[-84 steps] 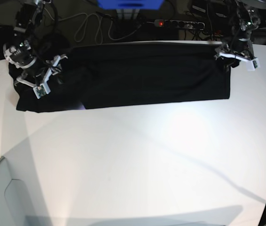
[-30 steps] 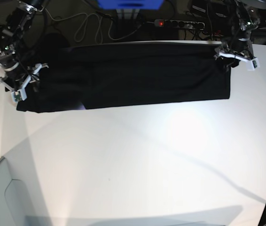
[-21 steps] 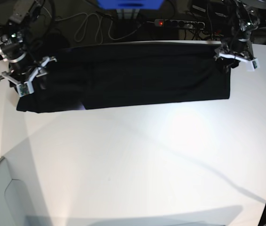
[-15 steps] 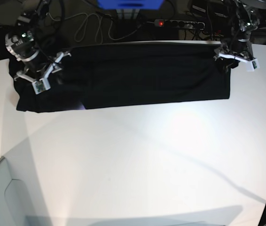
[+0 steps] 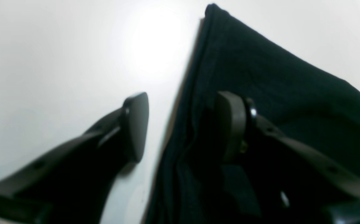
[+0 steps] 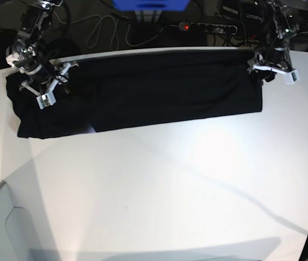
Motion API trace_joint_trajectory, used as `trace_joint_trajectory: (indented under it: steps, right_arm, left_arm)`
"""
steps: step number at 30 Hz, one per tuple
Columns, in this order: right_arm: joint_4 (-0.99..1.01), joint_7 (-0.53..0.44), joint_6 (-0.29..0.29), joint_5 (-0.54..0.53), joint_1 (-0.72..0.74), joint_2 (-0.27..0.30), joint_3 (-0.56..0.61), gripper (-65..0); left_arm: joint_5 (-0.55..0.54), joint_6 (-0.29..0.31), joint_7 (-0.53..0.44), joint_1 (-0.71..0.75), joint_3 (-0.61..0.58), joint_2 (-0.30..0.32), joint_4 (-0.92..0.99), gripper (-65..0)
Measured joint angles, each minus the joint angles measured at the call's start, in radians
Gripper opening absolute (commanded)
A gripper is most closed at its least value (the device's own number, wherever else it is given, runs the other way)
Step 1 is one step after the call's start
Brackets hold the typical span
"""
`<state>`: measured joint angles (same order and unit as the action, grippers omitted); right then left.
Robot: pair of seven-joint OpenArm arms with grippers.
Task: Fold the T-shirt properly
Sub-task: 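Adjust the right gripper's grip on the strip end, left gripper holding, then lift the strip end with the left gripper toward the right gripper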
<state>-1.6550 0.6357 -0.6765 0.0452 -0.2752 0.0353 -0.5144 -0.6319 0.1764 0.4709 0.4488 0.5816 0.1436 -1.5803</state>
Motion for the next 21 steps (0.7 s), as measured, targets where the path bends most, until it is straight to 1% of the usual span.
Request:
trace_joint_trajectory:
  steps: [2,5,9,11,13,16,18,21]
  right_arm:
    - [-0.024,0.025,0.0,0.008,-0.006,-0.002,0.0,-34.6]
    - [-0.085,0.035,0.0,0.024,-0.026,-0.006,0.0,-34.5]
    - [-0.192,0.04,-0.001,0.024,-0.045,-0.008,-0.001,-34.5]
    - [-0.229,0.025,-0.001,0.01,-0.044,-0.008,0.0,-34.5]
    - [-0.236,0.027,-0.001,0.008,-0.039,-0.006,-0.001,-34.5]
    - [-0.217,0.033,-0.001,0.014,-0.037,-0.004,-0.001,-34.5]
    - [-0.188,0.04,-0.001,0.02,-0.022,-0.003,-0.001,-34.5]
    - [-0.145,0.028,-0.001,0.011,0.003,-0.003,-0.018,-34.5]
  left_arm:
    - [0.0,0.0,0.002,0.003,-0.014,-0.003,-0.011,-32.3]
    - [-0.001,0.0,0.002,0.002,-0.021,-0.014,-0.017,-32.3]
    - [-0.002,0.001,0.003,0.0,-0.02,-0.02,-0.014,-32.3]
    - [-0.002,0.004,-0.003,-0.001,-0.019,-0.023,-0.011,-32.4]
    - [-0.001,0.003,-0.003,-0.003,-0.019,-0.027,-0.011,-32.7]
    - [-0.001,0.003,-0.014,-0.003,-0.058,-0.021,-0.011,-33.7]
    - [-0.005,0.003,-0.015,-0.003,-0.082,-0.021,-0.011,-38.8]
    - [-0.008,0.004,-0.009,-0.003,-0.095,-0.025,-0.008,-51.4]
